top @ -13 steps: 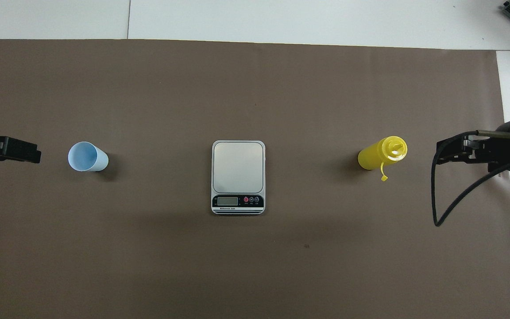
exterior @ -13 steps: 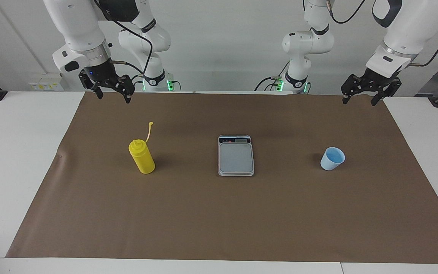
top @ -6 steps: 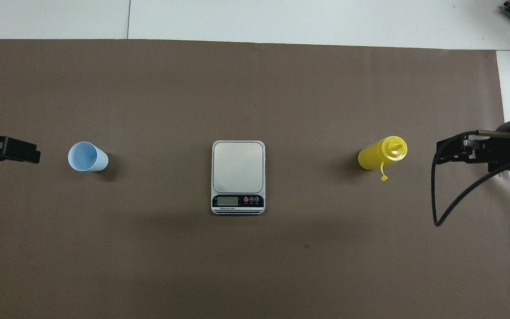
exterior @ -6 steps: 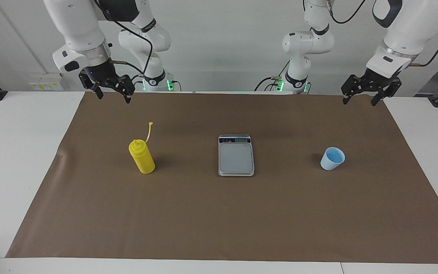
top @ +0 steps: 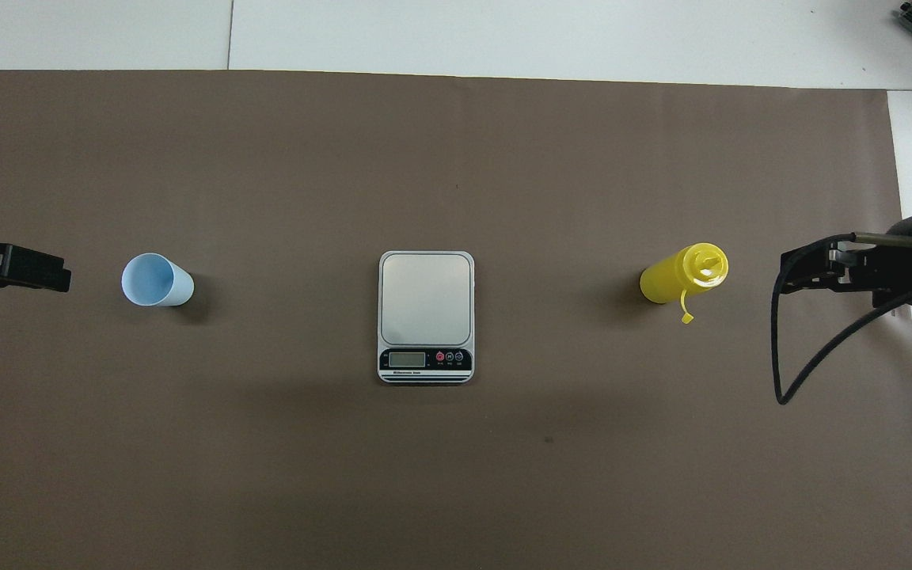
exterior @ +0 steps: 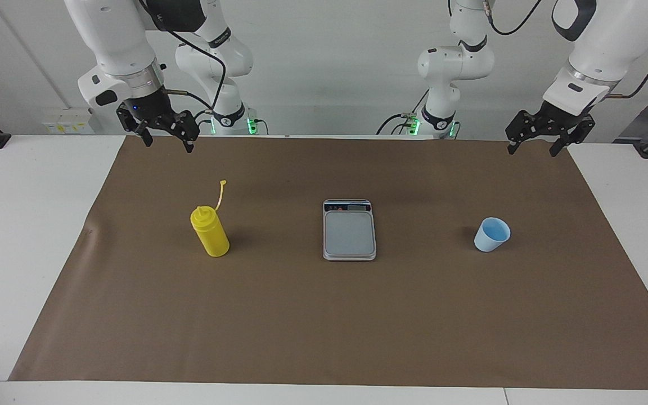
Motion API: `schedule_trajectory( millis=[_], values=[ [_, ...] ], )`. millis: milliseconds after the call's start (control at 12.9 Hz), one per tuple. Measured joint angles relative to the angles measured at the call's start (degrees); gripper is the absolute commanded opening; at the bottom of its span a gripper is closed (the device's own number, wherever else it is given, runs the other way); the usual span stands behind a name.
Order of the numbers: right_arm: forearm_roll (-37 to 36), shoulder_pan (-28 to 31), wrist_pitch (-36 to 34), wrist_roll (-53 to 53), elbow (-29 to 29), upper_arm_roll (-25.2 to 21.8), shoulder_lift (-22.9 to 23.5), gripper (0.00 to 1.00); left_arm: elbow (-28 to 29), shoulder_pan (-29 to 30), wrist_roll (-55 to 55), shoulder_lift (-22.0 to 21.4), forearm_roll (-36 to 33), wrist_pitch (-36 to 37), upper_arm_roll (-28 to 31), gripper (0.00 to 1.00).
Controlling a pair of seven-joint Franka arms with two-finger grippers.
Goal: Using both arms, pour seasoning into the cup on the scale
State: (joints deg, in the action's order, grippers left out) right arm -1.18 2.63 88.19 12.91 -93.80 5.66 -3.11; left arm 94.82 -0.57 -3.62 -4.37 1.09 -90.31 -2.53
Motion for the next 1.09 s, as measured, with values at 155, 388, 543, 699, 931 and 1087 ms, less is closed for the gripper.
schedule_trajectory(
  millis=[155,388,543,699,931,1087],
  values=[
    [0.0,0.0,0.0,0.0,0.0,0.0,0.0,1.0,0.0,0.0,0.0,0.0,0.0,0.0,0.0,1.0],
    [0.0,0.0,0.0,0.0,0.0,0.0,0.0,1.0,0.1,0.0,0.0,0.0,0.0,-0.2,0.0,1.0],
    [0.0,0.0,0.0,0.0,0.0,0.0,0.0,1.0,0.3,0.1,0.0,1.0,-0.1,-1.7,0.1,1.0],
    [0.0,0.0,0.0,0.0,0.0,0.0,0.0,1.0,0.7,0.2,0.2,3.5,-0.1,-5.0,0.5,1.0],
    [0.0,0.0,0.0,0.0,0.0,0.0,0.0,1.0,2.3,1.8,0.4,8.7,-0.1,-10.9,1.0,1.0],
    [0.0,0.0,0.0,0.0,0.0,0.0,0.0,1.0,7.2,4.1,1.7,10.4,-0.1,-17.9,1.1,1.0]
  ],
)
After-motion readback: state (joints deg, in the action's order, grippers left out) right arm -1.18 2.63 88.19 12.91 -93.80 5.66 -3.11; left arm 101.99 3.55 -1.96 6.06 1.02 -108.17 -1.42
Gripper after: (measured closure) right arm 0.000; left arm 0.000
